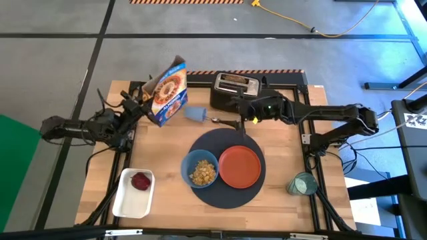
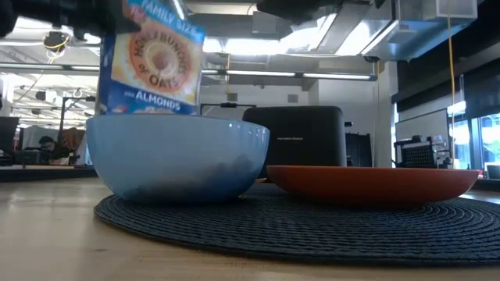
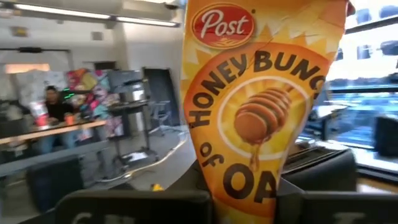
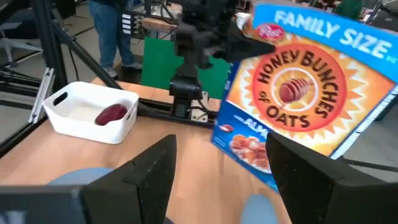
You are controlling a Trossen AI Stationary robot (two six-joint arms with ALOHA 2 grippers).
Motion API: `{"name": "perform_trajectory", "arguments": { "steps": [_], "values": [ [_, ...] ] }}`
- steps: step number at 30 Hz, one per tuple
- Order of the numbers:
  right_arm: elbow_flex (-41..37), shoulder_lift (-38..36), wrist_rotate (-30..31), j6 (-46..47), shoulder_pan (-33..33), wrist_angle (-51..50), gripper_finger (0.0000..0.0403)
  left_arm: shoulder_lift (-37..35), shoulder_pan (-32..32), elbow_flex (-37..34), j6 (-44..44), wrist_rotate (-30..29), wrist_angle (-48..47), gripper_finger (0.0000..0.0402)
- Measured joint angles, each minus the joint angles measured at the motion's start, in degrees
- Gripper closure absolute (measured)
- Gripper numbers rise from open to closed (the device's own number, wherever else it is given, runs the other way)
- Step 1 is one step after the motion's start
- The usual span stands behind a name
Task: Arrange a breakfast setting
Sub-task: Pour the cereal from the cereal box into the blue bowl
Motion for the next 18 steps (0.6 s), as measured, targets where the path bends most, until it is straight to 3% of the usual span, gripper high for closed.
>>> {"name": "perform_trajectory", "arguments": {
  "steps": [9,18],
  "values": [
    [-2.8,0.0,10.0,-0.1,4.5,0.7,0.0166,-3.8,9.2,-11.6,-1.6,4.5,6.7,0.0394],
    [-2.9,0.0,12.1,-0.3,7.7,1.3,0.0166,-3.8,17.2,-14.9,-2.0,6.4,7.8,0.0376]
  ]
}}
